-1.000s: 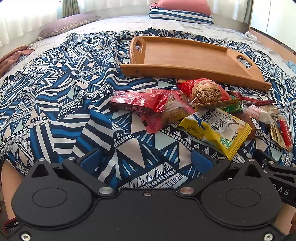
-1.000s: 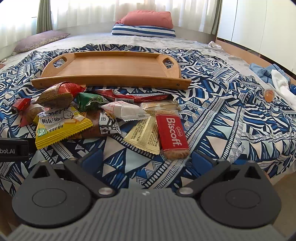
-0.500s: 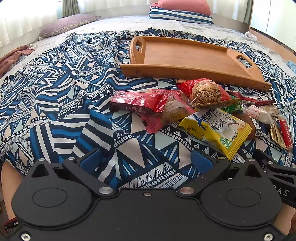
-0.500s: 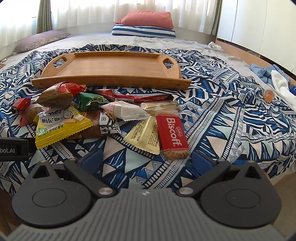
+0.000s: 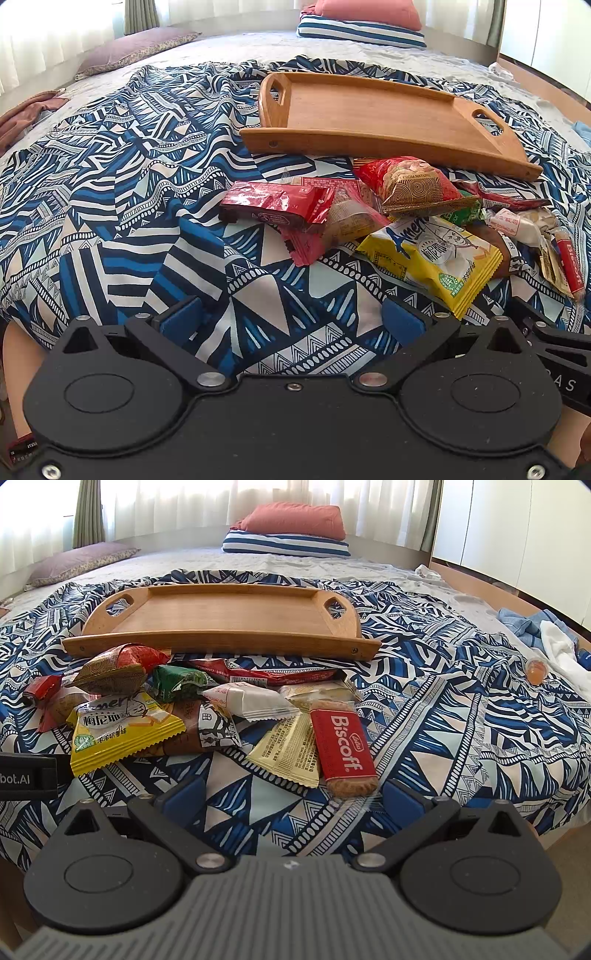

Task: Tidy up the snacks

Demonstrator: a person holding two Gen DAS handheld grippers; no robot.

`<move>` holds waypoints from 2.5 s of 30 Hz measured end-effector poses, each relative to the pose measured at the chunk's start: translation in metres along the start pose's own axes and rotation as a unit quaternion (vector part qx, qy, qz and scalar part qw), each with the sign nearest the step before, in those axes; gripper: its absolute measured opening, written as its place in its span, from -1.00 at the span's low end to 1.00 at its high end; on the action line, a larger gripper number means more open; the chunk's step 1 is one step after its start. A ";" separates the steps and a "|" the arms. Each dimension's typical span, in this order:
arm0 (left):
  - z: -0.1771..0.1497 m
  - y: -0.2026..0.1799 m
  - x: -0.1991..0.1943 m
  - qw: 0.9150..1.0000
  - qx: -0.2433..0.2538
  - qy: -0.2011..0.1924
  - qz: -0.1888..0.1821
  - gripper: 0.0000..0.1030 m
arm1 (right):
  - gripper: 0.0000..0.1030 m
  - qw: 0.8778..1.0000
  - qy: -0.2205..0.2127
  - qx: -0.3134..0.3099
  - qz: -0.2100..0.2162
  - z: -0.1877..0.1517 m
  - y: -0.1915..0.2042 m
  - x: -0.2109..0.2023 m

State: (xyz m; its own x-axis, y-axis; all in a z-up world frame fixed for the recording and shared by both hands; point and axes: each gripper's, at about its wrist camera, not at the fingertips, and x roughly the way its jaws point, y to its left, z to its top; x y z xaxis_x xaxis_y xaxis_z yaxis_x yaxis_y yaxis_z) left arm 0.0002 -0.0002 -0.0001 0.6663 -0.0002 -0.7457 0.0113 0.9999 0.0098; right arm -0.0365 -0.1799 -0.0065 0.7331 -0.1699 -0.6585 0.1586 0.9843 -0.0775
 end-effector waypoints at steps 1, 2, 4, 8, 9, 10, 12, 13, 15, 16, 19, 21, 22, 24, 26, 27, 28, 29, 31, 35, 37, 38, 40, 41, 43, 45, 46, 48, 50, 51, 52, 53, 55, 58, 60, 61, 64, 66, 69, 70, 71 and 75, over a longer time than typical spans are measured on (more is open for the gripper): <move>0.000 0.000 0.000 1.000 0.000 0.000 0.000 1.00 | 1.00 1.000 0.000 0.000 0.000 0.000 0.002 -0.002; 0.000 0.000 0.000 1.000 0.000 0.000 0.000 1.00 | 1.00 1.000 0.000 0.000 0.000 -0.001 0.002 -0.003; 0.000 -0.001 0.000 1.000 0.002 -0.001 0.002 1.00 | 1.00 1.000 0.000 0.001 0.001 0.000 0.002 0.000; 0.001 -0.002 0.002 1.000 0.004 -0.001 0.006 1.00 | 1.00 1.000 -0.008 0.003 0.003 -0.002 -0.002 -0.001; 0.001 -0.002 0.002 1.000 0.003 -0.001 0.005 1.00 | 1.00 1.000 -0.012 0.001 0.003 -0.004 -0.002 -0.006; 0.001 -0.004 0.002 1.000 0.003 -0.001 0.005 1.00 | 1.00 1.000 -0.014 0.000 0.004 -0.004 -0.002 -0.005; 0.000 -0.002 0.000 1.000 0.003 -0.004 0.003 1.00 | 1.00 1.000 -0.014 0.004 0.005 -0.004 -0.003 -0.005; 0.000 -0.002 -0.002 1.000 0.003 -0.006 0.001 1.00 | 1.00 1.000 -0.011 0.006 0.005 -0.003 -0.004 -0.005; -0.001 0.000 -0.003 1.000 0.002 -0.008 -0.002 1.00 | 1.00 1.000 -0.004 0.005 0.002 0.000 -0.003 -0.003; -0.001 0.001 -0.003 1.000 0.002 -0.008 -0.003 1.00 | 1.00 1.000 -0.002 0.004 0.000 0.000 -0.002 -0.002; 0.000 0.001 -0.003 1.000 0.002 -0.006 -0.002 1.00 | 1.00 1.000 -0.006 0.006 -0.001 -0.001 -0.002 -0.002; -0.001 0.001 -0.003 1.000 0.003 -0.006 -0.002 1.00 | 1.00 1.000 -0.010 0.005 -0.001 -0.003 -0.001 -0.002; -0.001 0.001 -0.003 1.000 0.003 -0.007 -0.002 1.00 | 1.00 1.000 -0.010 0.004 -0.002 -0.002 -0.001 -0.002; -0.001 0.001 -0.003 1.000 0.004 -0.008 -0.002 1.00 | 1.00 1.000 -0.009 0.001 -0.004 -0.002 0.000 -0.002; -0.002 0.000 -0.003 1.000 0.009 -0.011 -0.003 1.00 | 1.00 1.000 -0.008 0.000 -0.004 -0.002 0.001 -0.002; -0.002 0.000 -0.003 1.000 0.010 -0.012 -0.004 1.00 | 1.00 1.000 -0.008 0.000 -0.003 -0.001 0.000 -0.002; -0.002 0.001 -0.003 1.000 0.010 -0.011 -0.005 1.00 | 1.00 1.000 -0.009 0.001 -0.001 -0.001 -0.001 -0.002; -0.001 0.001 -0.004 1.000 0.010 -0.010 -0.006 1.00 | 1.00 1.000 -0.009 0.001 0.001 -0.001 -0.001 -0.002; 0.001 0.003 -0.007 1.000 0.008 -0.008 -0.008 1.00 | 1.00 1.000 -0.015 0.001 0.006 -0.001 -0.004 -0.004; 0.002 0.009 -0.017 0.999 -0.017 -0.023 -0.036 1.00 | 1.00 0.999 -0.034 0.020 0.015 -0.003 -0.012 -0.011; 0.003 0.010 -0.023 0.998 -0.025 -0.035 -0.048 1.00 | 1.00 0.998 -0.045 0.038 0.021 -0.004 -0.019 -0.015; 0.004 0.010 -0.027 0.997 -0.025 -0.044 -0.053 0.99 | 1.00 0.997 -0.051 0.045 0.023 -0.005 -0.022 -0.017; 0.006 0.007 -0.033 0.996 -0.018 -0.062 -0.062 0.98 | 1.00 0.996 -0.062 0.053 0.028 -0.004 -0.029 -0.021; 0.007 0.004 -0.038 0.995 -0.012 -0.073 -0.067 0.98 | 1.00 0.996 -0.069 0.052 0.030 -0.004 -0.031 -0.023; 0.008 -0.002 -0.042 0.993 -0.004 -0.081 -0.081 0.94 | 1.00 0.996 -0.076 0.040 0.029 -0.001 -0.034 -0.024; 0.010 -0.008 -0.043 0.992 -0.004 -0.081 -0.100 0.83 | 0.99 0.996 -0.080 0.031 0.023 0.002 -0.036 -0.024; 0.010 -0.012 -0.043 0.991 -0.005 -0.079 -0.108 0.74 | 0.97 0.996 -0.083 0.031 0.024 0.003 -0.038 -0.024; 0.011 -0.019 -0.040 0.990 -0.004 -0.069 -0.121 0.57 | 0.93 0.996 -0.082 0.035 0.030 0.005 -0.043 -0.022; 0.011 -0.027 -0.036 0.989 0.003 -0.060 -0.132 0.32 | 0.87 0.996 -0.078 0.039 0.031 0.005 -0.046 -0.020; 0.011 -0.031 -0.035 0.989 0.008 -0.057 -0.135 0.31 | 0.82 0.996 -0.078 0.041 0.032 0.005 -0.048 -0.019; 0.010 -0.035 -0.033 0.989 0.014 -0.054 -0.137 0.29 | 0.76 0.996 -0.077 0.042 0.032 0.005 -0.049 -0.018; 0.008 -0.039 -0.031 0.989 0.020 -0.051 -0.138 0.27 | 0.73 0.996 -0.076 0.042 0.033 0.004 -0.050 -0.018; 0.007 -0.044 -0.028 0.989 0.025 -0.045 -0.138 0.27 | 0.60 0.996 -0.072 0.045 0.034 0.003 -0.052 -0.016; 0.006 -0.049 -0.022 0.990 0.027 -0.042 -0.133 0.28 | 0.54 0.995 -0.076 0.044 0.036 0.002 -0.054 -0.016; 0.006 -0.051 -0.019 0.990 0.031 -0.044 -0.127 0.28 | 0.51 0.996 -0.079 0.040 0.034 0.002 -0.054 -0.016; 0.007 -0.052 -0.018 0.990 0.034 -0.045 -0.126 0.28 | 0.45 0.996 -0.078 0.037 0.032 0.002 -0.054 -0.015; 0.009 -0.054 -0.017 0.990 0.039 -0.054 -0.125 0.18 | 0.37 0.996 -0.076 0.031 0.027 0.003 -0.054 -0.012; 0.009 -0.057 -0.016 0.990 0.045 -0.058 -0.120 0.18 | 0.29 0.997 -0.073 0.031 0.025 0.003 -0.055 -0.010; 0.008 -0.061 -0.010 0.991 0.049 -0.061 -0.110 0.45 | 0.17 0.997 -0.070 0.033 0.025 0.004 -0.055 -0.007; 0.008 -0.062 -0.008 0.991 0.048 -0.061 -0.106 0.55 | 0.15 0.997 -0.069 0.032 0.024 0.004 -0.055 -0.006; 0.008 -0.062 -0.006 0.991 0.045 -0.060 -0.106 0.57 | 0.14 0.997 -0.069 0.031 0.024 0.004 -0.054 -0.006; 0.010 -0.060 0.000 0.991 0.034 -0.066 -0.111 0.63 | 0.10 0.997 -0.067 0.027 0.024 0.006 -0.052 -0.004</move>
State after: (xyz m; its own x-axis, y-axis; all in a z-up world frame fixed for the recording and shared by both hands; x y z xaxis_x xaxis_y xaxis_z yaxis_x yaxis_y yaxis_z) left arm 0.0070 -0.0606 0.0064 0.7330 -0.2272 -0.6412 0.2167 0.9715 -0.0965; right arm -0.0438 -0.2309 0.0041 0.8221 -0.1320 -0.5539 0.1548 0.9879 -0.0056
